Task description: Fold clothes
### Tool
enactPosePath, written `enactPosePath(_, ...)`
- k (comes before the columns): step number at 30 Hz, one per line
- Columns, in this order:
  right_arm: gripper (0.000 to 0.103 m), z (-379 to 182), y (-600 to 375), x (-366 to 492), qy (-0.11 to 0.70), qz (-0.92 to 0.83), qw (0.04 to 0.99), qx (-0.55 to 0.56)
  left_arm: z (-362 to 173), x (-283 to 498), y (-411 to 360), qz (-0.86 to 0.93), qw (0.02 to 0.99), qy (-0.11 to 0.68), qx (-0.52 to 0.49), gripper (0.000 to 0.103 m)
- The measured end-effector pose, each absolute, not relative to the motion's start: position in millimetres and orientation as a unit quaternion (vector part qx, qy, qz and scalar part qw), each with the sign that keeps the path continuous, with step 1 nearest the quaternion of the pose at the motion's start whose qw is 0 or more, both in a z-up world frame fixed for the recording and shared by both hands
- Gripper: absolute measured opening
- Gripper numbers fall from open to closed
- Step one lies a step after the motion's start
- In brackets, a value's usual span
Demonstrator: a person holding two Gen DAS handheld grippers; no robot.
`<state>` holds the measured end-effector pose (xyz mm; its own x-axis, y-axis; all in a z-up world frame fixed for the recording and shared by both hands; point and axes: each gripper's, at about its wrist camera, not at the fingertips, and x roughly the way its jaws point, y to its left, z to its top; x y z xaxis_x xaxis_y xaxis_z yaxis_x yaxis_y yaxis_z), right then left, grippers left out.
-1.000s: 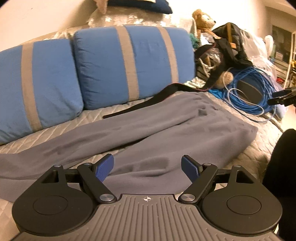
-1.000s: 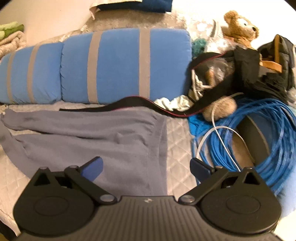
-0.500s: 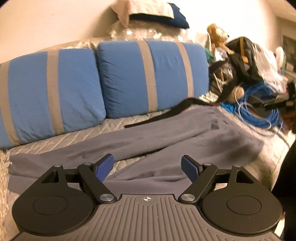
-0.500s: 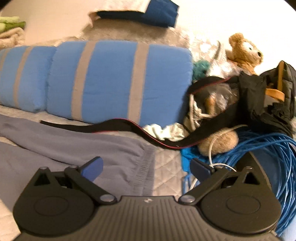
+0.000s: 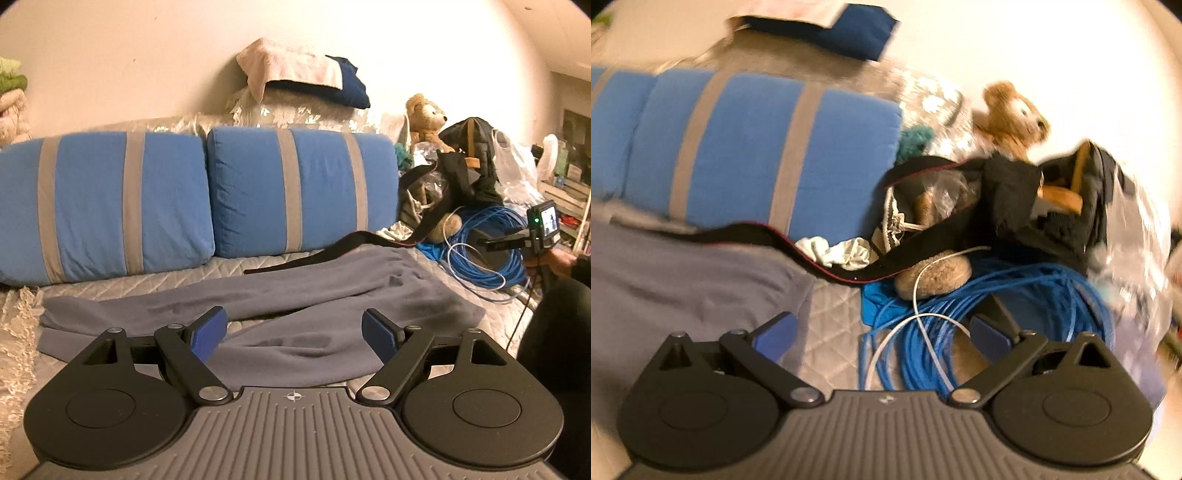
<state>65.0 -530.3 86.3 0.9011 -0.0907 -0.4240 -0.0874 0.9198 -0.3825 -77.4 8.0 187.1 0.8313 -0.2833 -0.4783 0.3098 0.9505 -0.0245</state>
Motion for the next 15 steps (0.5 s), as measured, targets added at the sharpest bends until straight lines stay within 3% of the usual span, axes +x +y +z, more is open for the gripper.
enactPosePath(4,0.103,76,-532,30,0.207,0.048,0.933,-0.290,190,-91,14,-0.151,0.958,0.241,0.048,0.080)
enactPosePath(15,0.102,-24,-484,-34,0.154,0.145,0.804,-0.555,158,-69,25,-0.128,0.949,0.276,0.079,0.080)
